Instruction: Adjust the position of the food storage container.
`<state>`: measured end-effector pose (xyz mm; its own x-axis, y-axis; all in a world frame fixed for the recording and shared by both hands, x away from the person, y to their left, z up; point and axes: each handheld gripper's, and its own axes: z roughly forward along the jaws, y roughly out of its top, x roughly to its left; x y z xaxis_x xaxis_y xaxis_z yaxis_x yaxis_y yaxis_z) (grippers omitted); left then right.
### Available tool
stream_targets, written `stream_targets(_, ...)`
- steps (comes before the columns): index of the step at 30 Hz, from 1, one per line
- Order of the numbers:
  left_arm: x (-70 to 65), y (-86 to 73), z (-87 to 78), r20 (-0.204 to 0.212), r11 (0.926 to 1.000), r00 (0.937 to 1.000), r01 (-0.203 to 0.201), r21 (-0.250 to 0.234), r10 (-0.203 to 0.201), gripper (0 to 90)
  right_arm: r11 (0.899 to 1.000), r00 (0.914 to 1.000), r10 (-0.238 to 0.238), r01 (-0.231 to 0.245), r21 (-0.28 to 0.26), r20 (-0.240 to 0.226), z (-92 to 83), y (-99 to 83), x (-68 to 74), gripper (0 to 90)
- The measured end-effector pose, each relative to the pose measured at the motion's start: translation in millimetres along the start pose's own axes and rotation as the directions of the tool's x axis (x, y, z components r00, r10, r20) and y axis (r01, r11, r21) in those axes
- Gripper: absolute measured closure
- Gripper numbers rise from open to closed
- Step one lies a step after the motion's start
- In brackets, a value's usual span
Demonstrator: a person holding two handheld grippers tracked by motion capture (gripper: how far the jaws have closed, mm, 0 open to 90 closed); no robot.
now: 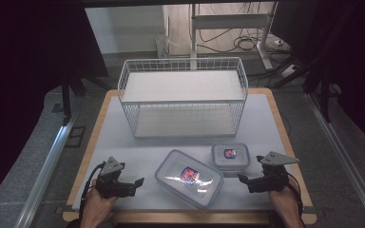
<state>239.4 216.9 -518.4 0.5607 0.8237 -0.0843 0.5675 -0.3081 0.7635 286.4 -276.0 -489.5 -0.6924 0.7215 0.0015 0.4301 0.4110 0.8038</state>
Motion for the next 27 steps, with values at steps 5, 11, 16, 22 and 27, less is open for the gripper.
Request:
stream_targets(5,0.2,-11.4,6.6,-0.080,0.9906,0.9879,-0.130,0.044,0.133,4.7,0.998,0.9967,0.053,-0.054,0.024,0.061,5.9,-8.0,-1.0,0.0)
stream_targets(11,0.5,-8.1,6.7,-0.066,0.9962,0.9942,-0.084,0.022,0.085,3.7,0.999,0.9975,0.041,-0.042,0.025,0.057,4.3,-10.2,-0.9,0.0)
stream_targets(16,0.5,-5.9,7.1,-0.062,0.9972,0.9953,-0.074,0.010,0.075,2.0,0.999,0.9980,-0.003,0.001,0.046,0.063,4.9,-11.2,2.3,0.0)
stream_targets(22,-1.7,-4.4,9.2,-0.052,0.9941,0.9928,-0.108,-0.004,0.108,2.0,0.999,0.9978,0.003,-0.006,0.039,0.066,2.9,-11.3,3.1,0.0)
stream_targets(27,-1.1,-4.4,7.8,-0.036,0.9948,0.9953,-0.091,-0.046,0.090,1.5,1.000,0.9959,0.007,-0.009,0.025,0.091,3.9,-11.0,4.0,0.0)
